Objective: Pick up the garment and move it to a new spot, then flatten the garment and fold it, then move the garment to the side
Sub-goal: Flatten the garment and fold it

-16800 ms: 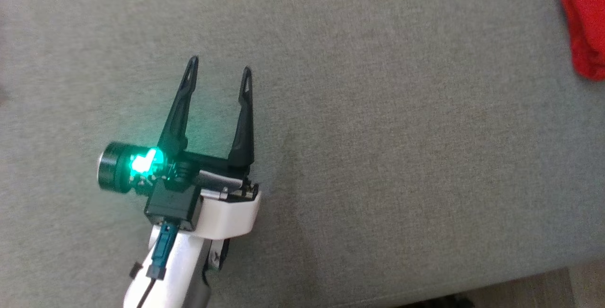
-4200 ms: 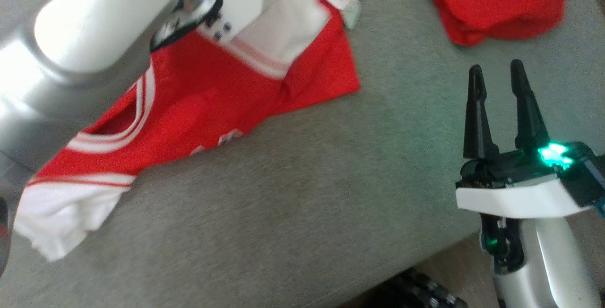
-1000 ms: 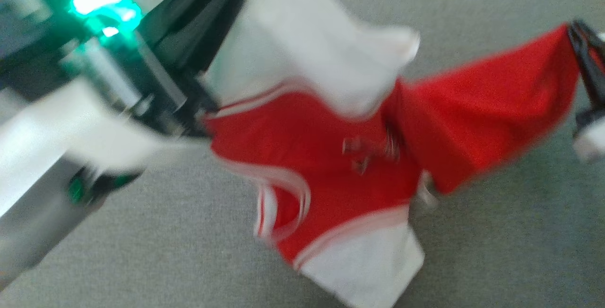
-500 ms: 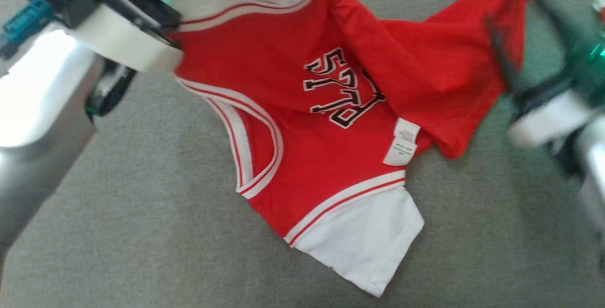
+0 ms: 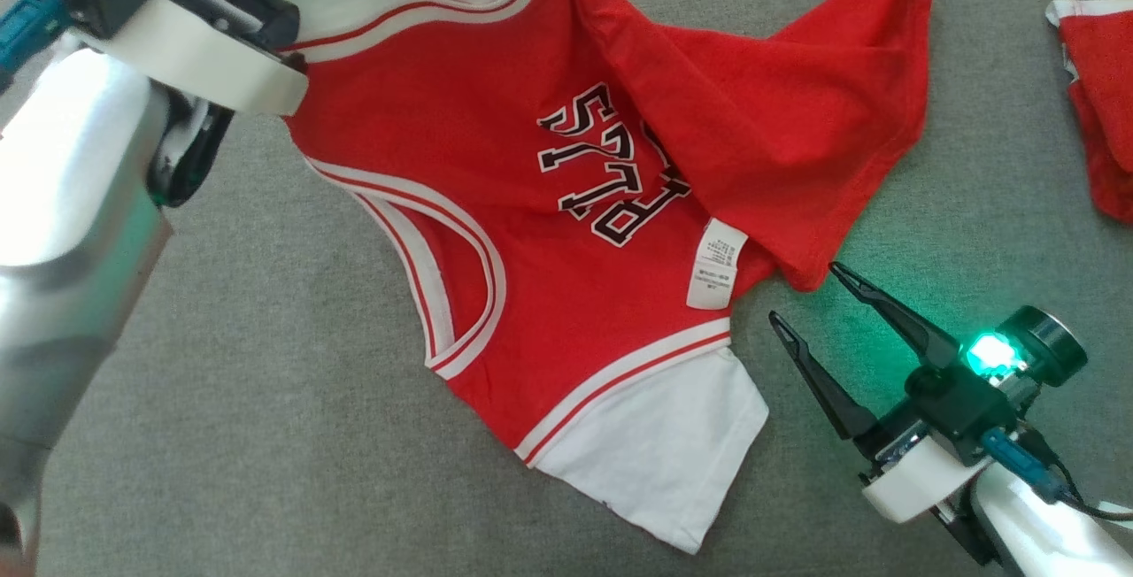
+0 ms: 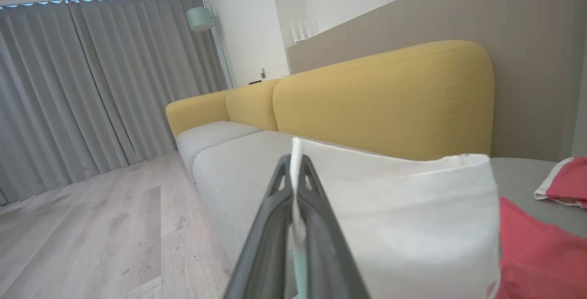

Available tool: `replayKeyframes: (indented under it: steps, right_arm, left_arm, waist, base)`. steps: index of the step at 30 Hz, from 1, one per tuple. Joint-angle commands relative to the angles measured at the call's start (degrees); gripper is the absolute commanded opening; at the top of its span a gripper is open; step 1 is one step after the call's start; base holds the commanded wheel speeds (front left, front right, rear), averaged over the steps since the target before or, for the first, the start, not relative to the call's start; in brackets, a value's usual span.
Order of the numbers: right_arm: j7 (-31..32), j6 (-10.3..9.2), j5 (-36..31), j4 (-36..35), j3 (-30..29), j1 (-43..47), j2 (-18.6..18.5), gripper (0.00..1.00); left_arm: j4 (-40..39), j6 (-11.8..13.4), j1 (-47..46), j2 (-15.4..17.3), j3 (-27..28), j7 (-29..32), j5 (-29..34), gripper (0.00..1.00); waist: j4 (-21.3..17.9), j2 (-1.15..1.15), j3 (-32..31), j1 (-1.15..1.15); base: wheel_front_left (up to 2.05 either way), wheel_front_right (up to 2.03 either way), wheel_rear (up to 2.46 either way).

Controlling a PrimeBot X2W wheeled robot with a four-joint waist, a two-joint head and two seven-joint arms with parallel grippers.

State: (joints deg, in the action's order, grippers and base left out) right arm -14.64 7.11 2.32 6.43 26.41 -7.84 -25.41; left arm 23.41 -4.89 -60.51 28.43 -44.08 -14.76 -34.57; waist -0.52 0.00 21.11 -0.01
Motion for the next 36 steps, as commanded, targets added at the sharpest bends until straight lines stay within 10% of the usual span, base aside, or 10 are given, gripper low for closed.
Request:
replayKeyframes:
  steps: [1,14,21,23,36]
  right_arm:
    - [-0.4,0.37,-1.0,-0.6,0.0,-0.1,0.0,1.0]
    - [-0.4,0.37,-4.3,7.0,-0.2,-2.6,1.3,0.84]
    - [-0.4,0.37,-4.5,8.7,-1.3,-2.9,2.2,0.31]
    - [-0.4,0.37,-4.8,9.0,-2.2,-3.0,2.6,0.0]
    - [-0.4,0.37,-7.3,1.9,-12.5,-2.7,4.1,0.0]
  left_arm:
    - [-1.0,-0.4,-1.5,1.7,3.2,-0.2,0.8,0.0]
    - [-2.6,-2.5,-1.2,-1.2,3.5,-0.2,2.3,0.0]
    - [-3.6,-2.6,-0.8,-1.3,3.8,-0.2,1.9,0.0]
    - [-3.9,-2.6,-0.7,-1.1,3.8,-0.2,1.7,0.0]
    - [-6.6,-2.6,0.3,0.2,6.3,-0.2,3.1,0.0]
  waist:
    - [0.1,0.0,0.0,0.01]
    - [1.9,0.0,0.3,0.01]
    - [2.4,0.0,0.6,0.01]
    - [2.4,0.0,0.8,0.01]
    - [0.9,0.0,-1.0,0.01]
  base:
    - [0.0,0.0,0.0]
    - [0.0,0.0,0.0]
    - [0.0,0.0,0.0]
    - [0.0,0.0,0.0]
    - [0.0,0.0,0.0]
